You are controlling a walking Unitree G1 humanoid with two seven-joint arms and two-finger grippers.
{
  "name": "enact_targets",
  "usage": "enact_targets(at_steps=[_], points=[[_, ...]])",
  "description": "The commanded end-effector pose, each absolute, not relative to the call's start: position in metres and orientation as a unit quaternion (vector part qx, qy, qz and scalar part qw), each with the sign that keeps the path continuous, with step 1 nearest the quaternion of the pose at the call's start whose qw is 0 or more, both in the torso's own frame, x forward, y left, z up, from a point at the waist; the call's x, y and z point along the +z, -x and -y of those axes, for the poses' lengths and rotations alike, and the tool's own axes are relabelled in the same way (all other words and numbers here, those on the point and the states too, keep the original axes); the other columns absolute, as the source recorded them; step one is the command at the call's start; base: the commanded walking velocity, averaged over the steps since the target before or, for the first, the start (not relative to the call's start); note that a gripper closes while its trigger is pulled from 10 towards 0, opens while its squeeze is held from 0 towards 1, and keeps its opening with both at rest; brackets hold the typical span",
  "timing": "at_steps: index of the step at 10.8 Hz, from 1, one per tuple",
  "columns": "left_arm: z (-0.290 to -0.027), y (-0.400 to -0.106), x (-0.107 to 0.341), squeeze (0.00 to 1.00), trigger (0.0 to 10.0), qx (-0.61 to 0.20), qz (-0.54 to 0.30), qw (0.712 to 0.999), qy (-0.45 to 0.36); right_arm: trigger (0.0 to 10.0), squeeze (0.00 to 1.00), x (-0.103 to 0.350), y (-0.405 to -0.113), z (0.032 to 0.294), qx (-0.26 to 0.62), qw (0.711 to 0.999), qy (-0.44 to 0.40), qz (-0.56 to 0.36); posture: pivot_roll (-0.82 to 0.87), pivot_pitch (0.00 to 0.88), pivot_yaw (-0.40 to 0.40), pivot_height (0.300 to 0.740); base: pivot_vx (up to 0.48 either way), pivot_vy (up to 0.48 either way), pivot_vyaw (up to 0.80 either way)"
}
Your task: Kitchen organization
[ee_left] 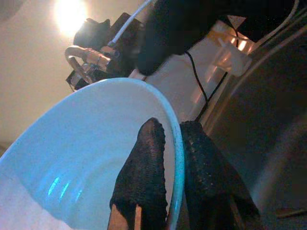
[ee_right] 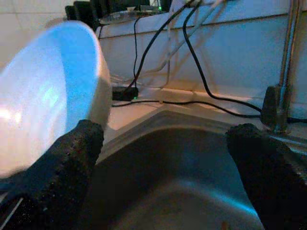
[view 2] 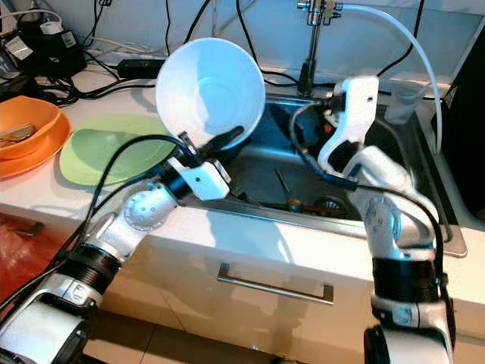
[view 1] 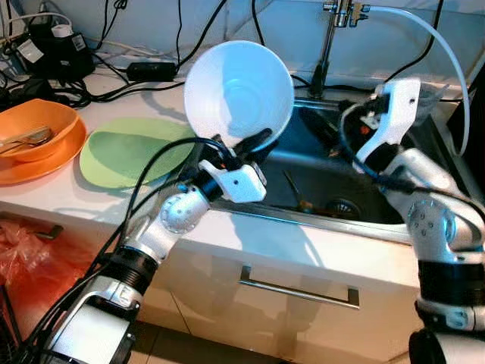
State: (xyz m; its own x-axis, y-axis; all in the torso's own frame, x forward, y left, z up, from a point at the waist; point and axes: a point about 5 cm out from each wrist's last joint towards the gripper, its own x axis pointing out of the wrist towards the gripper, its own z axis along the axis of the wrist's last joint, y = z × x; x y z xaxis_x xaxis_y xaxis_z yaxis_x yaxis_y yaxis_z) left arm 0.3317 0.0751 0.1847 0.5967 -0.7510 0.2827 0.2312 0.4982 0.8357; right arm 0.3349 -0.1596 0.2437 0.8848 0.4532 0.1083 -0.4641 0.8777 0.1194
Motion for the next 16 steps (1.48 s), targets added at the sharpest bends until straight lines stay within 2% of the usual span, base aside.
enact_targets(at_steps=[1, 2, 8, 11, 15, 16], points=[[-0.069, -0.332, 0.192, 0.0, 0.0, -0.306, 0.347, 0.791, -0.4, 10.0, 1.0, 0.251, -0.337, 0.161, 0.243, 0.966, -0.069, 0.051, -0.04, 0.0, -0.001, 0.74, 0.0, 0.0, 0.0], [-0.065, -0.332, 0.192, 0.0, 0.0, -0.31, 0.352, 0.788, -0.398, 10.0, 0.0, 0.253, -0.341, 0.16, 0.25, 0.964, -0.074, 0.047, -0.05, 0.0, -0.004, 0.74, 0.0, 0.0, 0.0], [-0.051, -0.33, 0.196, 0.0, 0.0, -0.309, 0.367, 0.787, -0.387, 10.0, 0.0, 0.247, -0.363, 0.139, 0.3, 0.951, -0.076, 0.01, -0.04, 0.0, -0.021, 0.74, 0.0, 0.0, 0.0], [-0.043, -0.326, 0.196, 0.0, 0.0, -0.315, 0.376, 0.784, -0.38, 10.0, 0.0, 0.243, -0.372, 0.119, 0.328, 0.942, -0.076, -0.005, -0.03, 0.0, -0.023, 0.74, 0.0, 0.0, 0.0], [-0.043, -0.319, 0.192, 0.0, 0.0, -0.319, 0.377, 0.784, -0.376, 10.0, 0.0, 0.243, -0.378, 0.126, 0.314, 0.946, -0.084, -0.003, -0.02, 0.0, -0.02, 0.74, 0.0, 0.0, 0.0], [-0.05, -0.316, 0.19, 0.0, 0.0, -0.32, 0.373, 0.784, -0.379, 10.0, 0.0, 0.243, -0.38, 0.133, 0.302, 0.95, -0.083, 0.001, -0.02, 0.0, -0.017, 0.74, 0.0, 0.0, 0.0]])
